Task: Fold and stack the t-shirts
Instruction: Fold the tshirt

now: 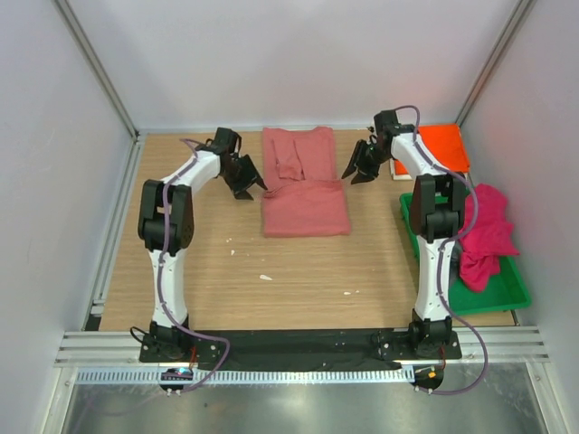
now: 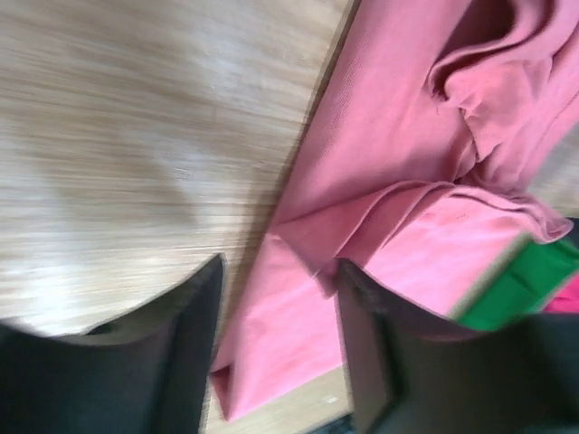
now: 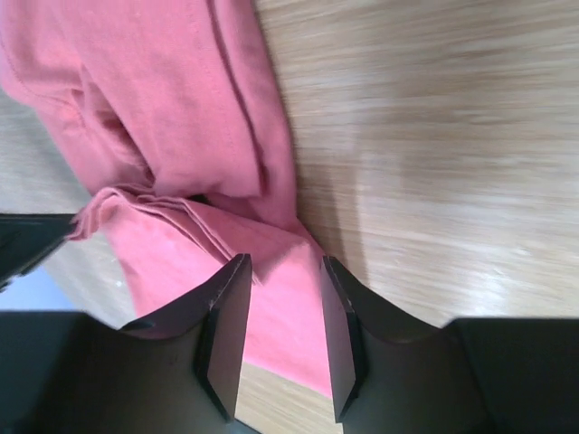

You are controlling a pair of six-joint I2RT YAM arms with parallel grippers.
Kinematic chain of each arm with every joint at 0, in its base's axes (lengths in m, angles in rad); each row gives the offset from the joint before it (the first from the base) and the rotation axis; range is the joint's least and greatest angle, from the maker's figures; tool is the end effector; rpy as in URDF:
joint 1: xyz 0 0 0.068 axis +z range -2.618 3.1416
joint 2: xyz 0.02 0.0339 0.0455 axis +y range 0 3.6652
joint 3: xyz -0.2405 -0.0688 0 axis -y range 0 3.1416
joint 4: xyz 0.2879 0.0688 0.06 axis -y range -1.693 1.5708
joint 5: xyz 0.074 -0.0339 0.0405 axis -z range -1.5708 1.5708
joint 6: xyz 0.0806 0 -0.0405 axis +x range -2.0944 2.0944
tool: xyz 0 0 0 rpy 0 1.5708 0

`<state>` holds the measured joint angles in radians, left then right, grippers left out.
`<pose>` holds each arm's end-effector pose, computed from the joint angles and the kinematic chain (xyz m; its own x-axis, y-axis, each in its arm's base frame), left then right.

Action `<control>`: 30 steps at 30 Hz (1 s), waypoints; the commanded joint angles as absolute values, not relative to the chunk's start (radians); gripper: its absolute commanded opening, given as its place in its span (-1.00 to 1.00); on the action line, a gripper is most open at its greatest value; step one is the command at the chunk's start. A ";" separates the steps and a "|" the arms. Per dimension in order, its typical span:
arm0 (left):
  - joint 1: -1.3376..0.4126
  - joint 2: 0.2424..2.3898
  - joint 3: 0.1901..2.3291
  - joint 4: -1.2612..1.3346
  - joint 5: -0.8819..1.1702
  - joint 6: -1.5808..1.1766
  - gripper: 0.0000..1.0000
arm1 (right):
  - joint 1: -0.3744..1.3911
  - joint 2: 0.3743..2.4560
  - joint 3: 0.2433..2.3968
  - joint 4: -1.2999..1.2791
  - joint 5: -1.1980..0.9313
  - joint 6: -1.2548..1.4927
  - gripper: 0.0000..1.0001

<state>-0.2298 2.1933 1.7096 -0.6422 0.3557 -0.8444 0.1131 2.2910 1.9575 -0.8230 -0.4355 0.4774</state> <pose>0.4876 -0.1429 0.0931 -0.8525 -0.5203 -0.0508 -0.4183 0.7373 -0.5305 0.5223 0.0935 0.1221 -0.9324 0.3134 -0.1801 0.1772 0.8306 0.5280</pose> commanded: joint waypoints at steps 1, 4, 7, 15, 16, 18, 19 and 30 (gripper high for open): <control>-0.221 2.068 1.780 -0.773 0.177 -0.680 0.16 | 0.107 2.169 2.013 -0.954 -0.286 0.376 -0.12; -0.236 1.953 1.726 -0.744 0.196 -0.670 0.30 | 0.149 2.028 1.846 -0.904 -0.320 0.379 -0.11; -0.285 1.886 1.610 -0.649 0.353 -0.695 0.12 | 0.195 1.927 1.636 -0.766 -0.441 0.452 -0.09; -0.420 1.908 1.324 -0.267 0.644 -0.853 -0.57 | 0.307 1.988 1.431 -0.419 -0.774 0.621 -0.96; -0.422 1.916 1.307 -0.258 0.647 -0.848 -0.60 | 0.313 2.005 1.428 -0.416 -0.782 0.621 -0.97; -0.423 1.940 1.290 -0.245 0.655 -0.841 -0.61 | 0.314 2.039 1.411 -0.374 -0.813 0.629 -0.97; -0.422 1.950 1.275 -0.250 0.655 -0.828 -0.64 | 0.313 2.049 1.404 -0.364 -0.821 0.627 -0.98; -0.411 1.971 1.164 -0.343 0.597 -0.678 -0.67 | 0.250 2.037 1.148 -0.339 -0.827 0.558 -0.97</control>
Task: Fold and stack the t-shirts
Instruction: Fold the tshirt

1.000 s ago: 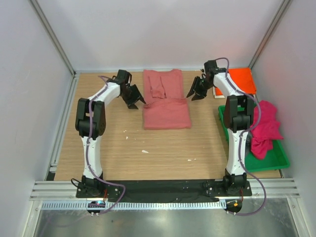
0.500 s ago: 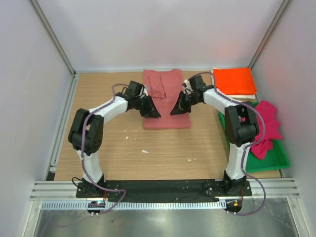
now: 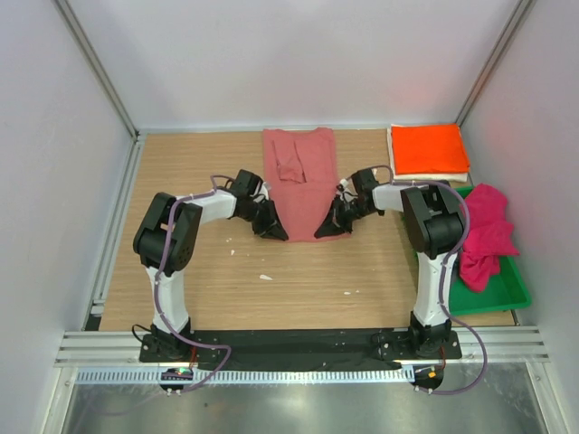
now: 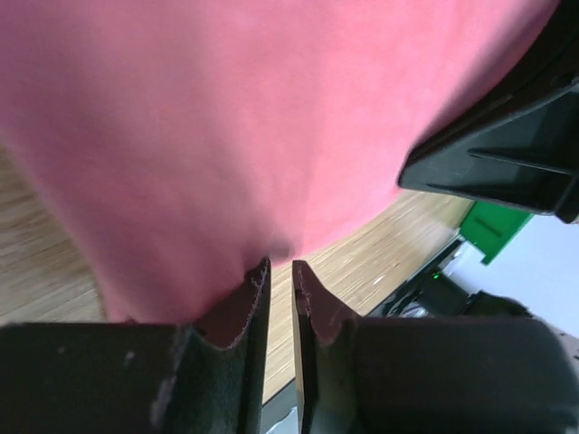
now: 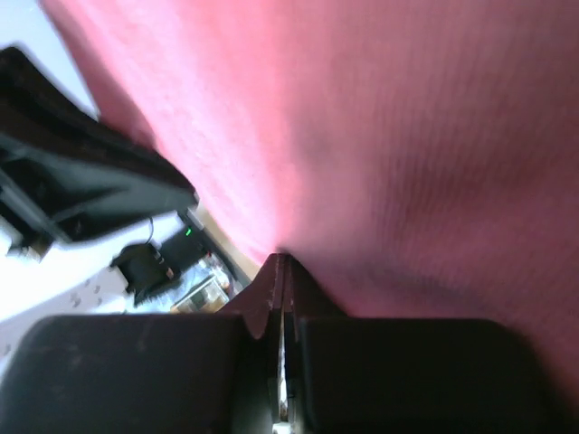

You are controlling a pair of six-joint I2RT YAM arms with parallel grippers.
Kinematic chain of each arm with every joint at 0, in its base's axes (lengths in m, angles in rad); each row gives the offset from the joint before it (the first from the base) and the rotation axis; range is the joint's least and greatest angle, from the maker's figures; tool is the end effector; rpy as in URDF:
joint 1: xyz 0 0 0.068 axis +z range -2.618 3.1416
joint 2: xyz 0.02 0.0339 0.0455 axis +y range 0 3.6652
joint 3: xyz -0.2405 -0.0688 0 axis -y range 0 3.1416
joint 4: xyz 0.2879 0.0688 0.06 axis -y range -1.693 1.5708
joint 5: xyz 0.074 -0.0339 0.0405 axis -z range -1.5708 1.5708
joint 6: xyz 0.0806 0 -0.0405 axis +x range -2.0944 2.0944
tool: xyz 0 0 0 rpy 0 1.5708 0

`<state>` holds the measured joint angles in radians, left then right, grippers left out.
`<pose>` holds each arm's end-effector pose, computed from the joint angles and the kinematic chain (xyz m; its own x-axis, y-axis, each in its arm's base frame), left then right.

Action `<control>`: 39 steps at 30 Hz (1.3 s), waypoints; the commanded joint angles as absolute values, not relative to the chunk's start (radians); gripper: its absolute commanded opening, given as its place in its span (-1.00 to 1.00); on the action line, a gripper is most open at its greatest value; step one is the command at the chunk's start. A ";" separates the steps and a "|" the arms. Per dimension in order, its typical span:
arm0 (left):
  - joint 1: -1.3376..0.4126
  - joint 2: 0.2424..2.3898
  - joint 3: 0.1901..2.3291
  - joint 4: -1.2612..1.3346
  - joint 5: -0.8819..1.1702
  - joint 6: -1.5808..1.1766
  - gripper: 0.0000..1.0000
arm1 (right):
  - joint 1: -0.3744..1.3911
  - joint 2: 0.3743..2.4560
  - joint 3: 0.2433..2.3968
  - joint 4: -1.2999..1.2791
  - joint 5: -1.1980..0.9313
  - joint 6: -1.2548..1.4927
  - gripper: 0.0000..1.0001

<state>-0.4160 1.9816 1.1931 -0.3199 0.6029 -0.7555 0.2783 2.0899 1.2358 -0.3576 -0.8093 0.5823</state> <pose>0.3695 -0.2132 0.0464 -0.9828 -0.1832 0.0232 -0.1506 0.7220 -0.6753 0.3871 0.1713 0.0233 -0.9906 0.1116 0.0792 0.1325 0.6372 0.7592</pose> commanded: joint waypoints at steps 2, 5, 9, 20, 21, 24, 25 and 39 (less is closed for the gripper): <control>-0.408 1.970 1.141 -0.344 0.601 -0.661 -0.69 | 0.213 1.999 1.106 -0.336 -0.827 0.546 -0.98; -0.408 1.941 1.101 -0.350 0.641 -0.640 -0.71 | 0.173 1.942 1.065 -0.386 -0.819 0.505 -0.97; -0.410 1.818 1.100 -0.376 0.679 -0.666 -0.62 | 0.176 1.876 1.126 -0.489 -0.799 0.465 -0.98; -0.350 1.911 1.180 -0.311 0.719 -0.753 -0.63 | 0.371 2.052 1.316 -0.312 -0.851 0.662 -0.97; -0.344 1.934 1.171 -0.295 0.722 -0.749 -0.63 | 0.382 2.078 1.318 -0.292 -0.862 0.678 -0.96; -0.334 1.969 1.144 -0.323 0.692 -0.701 -0.64 | 0.385 2.102 1.287 -0.262 -0.867 0.677 -0.96; -0.334 1.977 1.137 -0.325 0.692 -0.696 -0.65 | 0.379 2.106 1.275 -0.282 -0.859 0.640 -0.95; -0.334 1.798 1.160 -0.446 0.597 -0.591 -0.27 | 0.194 1.864 1.125 -0.462 -0.776 0.442 -0.83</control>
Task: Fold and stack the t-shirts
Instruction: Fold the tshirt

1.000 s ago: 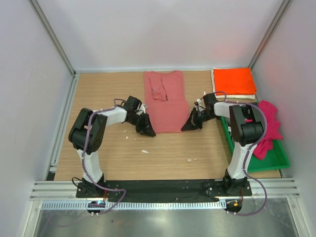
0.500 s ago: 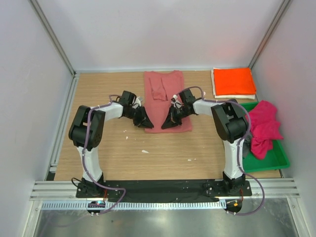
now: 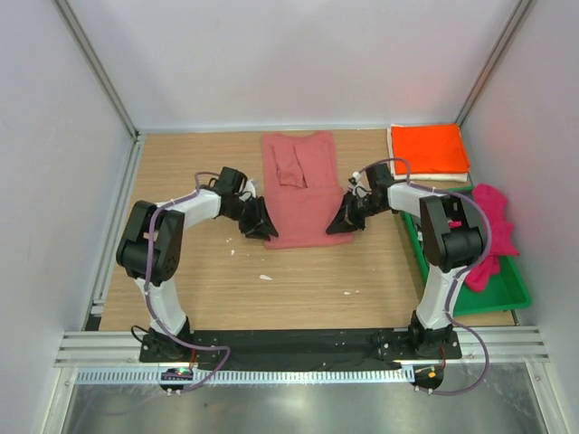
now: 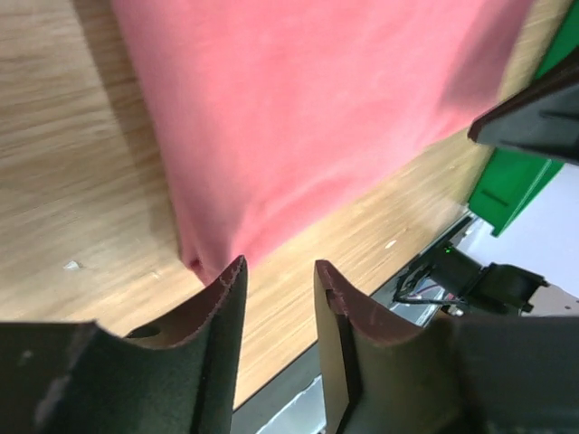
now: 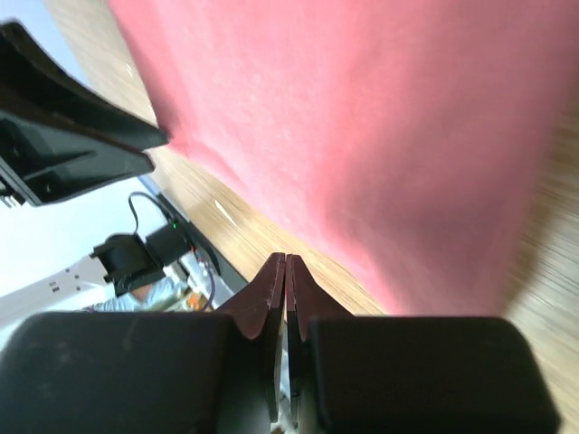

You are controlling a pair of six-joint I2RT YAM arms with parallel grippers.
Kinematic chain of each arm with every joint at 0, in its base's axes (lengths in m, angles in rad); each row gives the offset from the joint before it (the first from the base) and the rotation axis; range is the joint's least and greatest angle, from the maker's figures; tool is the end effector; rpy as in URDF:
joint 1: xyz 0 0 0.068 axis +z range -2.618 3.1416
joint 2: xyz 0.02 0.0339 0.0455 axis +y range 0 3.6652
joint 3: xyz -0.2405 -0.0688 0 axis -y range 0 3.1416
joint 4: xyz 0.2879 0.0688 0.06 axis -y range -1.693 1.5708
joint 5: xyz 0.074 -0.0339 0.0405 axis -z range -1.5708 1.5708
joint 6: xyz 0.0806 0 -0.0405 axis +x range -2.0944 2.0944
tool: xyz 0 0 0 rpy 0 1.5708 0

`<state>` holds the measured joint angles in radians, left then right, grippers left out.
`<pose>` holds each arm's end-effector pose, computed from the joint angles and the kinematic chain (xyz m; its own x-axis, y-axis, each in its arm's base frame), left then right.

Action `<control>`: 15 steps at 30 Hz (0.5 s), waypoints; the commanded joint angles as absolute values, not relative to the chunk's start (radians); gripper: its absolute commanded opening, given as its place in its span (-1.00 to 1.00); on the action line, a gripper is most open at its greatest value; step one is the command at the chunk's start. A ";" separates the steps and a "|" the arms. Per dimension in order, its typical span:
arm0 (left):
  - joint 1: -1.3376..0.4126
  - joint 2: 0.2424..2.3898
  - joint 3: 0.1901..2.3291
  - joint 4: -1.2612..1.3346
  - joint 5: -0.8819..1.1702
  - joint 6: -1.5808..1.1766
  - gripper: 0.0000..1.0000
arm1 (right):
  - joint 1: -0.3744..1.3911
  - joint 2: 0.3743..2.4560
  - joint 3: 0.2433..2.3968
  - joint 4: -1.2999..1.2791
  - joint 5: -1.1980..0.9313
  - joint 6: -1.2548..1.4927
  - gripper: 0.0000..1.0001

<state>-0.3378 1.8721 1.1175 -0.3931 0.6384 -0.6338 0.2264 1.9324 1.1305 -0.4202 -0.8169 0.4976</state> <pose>0.3607 -0.1776 0.0632 -0.9875 -0.1572 -0.0091 -0.1090 0.7241 -0.6810 0.3693 0.1454 0.0519 -0.9940 0.1063 0.0268 0.0888 0.6377 0.7652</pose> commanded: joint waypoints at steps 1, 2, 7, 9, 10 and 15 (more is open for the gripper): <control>-0.334 1.804 1.182 -0.443 0.601 -0.591 -0.24 | 0.184 1.871 1.117 -0.456 -0.773 0.440 -0.82; -0.333 1.828 1.195 -0.437 0.604 -0.591 -0.24 | 0.173 1.881 1.097 -0.451 -0.778 0.439 -0.83; -0.276 1.925 1.272 -0.417 0.609 -0.594 -0.28 | 0.147 1.914 1.023 -0.390 -0.749 0.430 -0.82; -0.252 1.966 1.319 -0.416 0.604 -0.588 -0.17 | 0.143 1.910 1.003 -0.385 -0.736 0.431 -0.83; -0.230 1.980 1.342 -0.423 0.603 -0.583 -0.14 | 0.143 1.893 1.003 -0.385 -0.724 0.433 -0.83; -0.190 2.016 1.446 -0.451 0.588 -0.548 0.10 | 0.135 1.844 1.124 -0.434 -0.643 0.419 -0.50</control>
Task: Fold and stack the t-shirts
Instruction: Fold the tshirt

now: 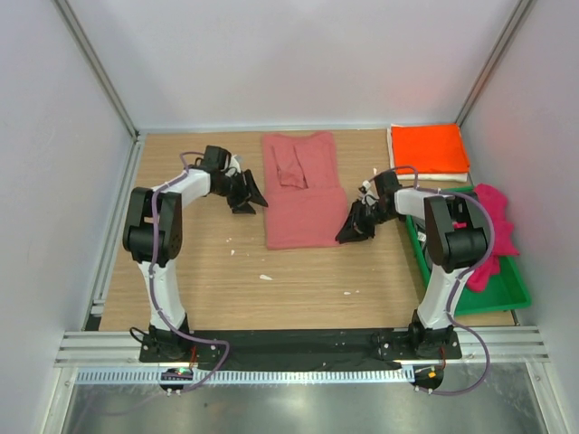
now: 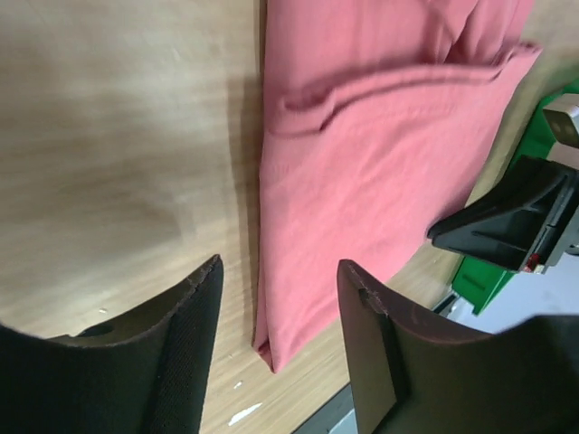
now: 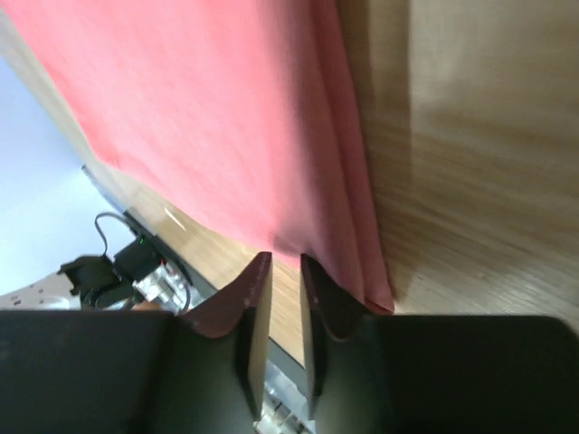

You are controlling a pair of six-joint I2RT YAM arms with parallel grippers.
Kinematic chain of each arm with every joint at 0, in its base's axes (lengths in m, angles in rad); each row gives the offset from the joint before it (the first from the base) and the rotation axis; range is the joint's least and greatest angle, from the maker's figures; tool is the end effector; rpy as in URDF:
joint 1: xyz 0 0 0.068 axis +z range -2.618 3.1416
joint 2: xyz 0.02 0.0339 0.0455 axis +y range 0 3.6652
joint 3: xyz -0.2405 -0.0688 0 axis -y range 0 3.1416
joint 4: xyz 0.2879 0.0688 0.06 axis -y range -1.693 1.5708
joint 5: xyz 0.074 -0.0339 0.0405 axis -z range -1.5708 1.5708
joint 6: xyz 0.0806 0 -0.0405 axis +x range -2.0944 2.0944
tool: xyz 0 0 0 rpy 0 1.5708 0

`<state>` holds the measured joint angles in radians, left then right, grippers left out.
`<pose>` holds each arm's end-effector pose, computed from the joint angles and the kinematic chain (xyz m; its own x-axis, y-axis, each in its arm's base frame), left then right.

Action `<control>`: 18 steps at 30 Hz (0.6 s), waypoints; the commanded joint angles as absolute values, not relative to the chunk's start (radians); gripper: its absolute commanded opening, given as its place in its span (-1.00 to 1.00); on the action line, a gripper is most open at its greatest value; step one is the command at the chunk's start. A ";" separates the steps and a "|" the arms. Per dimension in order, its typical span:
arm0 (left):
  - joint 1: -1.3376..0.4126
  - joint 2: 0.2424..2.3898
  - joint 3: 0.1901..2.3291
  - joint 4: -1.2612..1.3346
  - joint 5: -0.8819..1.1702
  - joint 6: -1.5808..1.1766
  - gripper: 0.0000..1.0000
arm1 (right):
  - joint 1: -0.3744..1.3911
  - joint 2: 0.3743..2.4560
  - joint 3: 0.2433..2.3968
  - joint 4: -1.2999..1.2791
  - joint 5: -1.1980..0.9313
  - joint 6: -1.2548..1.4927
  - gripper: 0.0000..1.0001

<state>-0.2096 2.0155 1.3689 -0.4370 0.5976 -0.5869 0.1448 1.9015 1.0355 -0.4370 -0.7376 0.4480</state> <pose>0.4358 -0.1391 0.0808 -0.9576 -0.2643 -0.1145 -0.1209 0.7295 -0.6732 0.3540 0.1064 0.0316 -0.9826 0.1807 0.0424 0.1584 0.6972 0.6992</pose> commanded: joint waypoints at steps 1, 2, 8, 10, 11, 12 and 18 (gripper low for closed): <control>-0.181 2.028 1.456 -0.451 0.588 -0.546 0.11 | 0.132 1.844 1.149 -0.442 -0.629 0.419 -0.46; -0.178 2.036 1.468 -0.446 0.594 -0.546 0.11 | 0.123 1.847 1.173 -0.443 -0.609 0.426 -0.39; -0.178 2.102 1.505 -0.332 0.686 -0.627 -0.04 | 0.115 1.963 1.371 -0.422 -0.650 0.478 -0.37; -0.178 2.114 1.502 -0.311 0.684 -0.659 0.00 | 0.114 2.017 1.422 -0.400 -0.663 0.505 -0.37; -0.178 2.131 1.506 -0.310 0.683 -0.663 0.06 | 0.110 2.032 1.460 -0.402 -0.660 0.506 -0.37; -0.178 2.138 1.509 -0.310 0.675 -0.664 0.08 | 0.110 2.063 1.476 -0.403 -0.652 0.499 -0.36; -0.178 2.204 1.555 -0.305 0.669 -0.664 0.01 | 0.103 2.158 1.618 -0.468 -0.612 0.434 -0.31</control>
<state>-0.1764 2.1769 1.5005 -0.3481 0.6617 -0.6582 0.1104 2.1399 1.5440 -0.4438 -0.6292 0.4648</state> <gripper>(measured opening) 0.524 0.343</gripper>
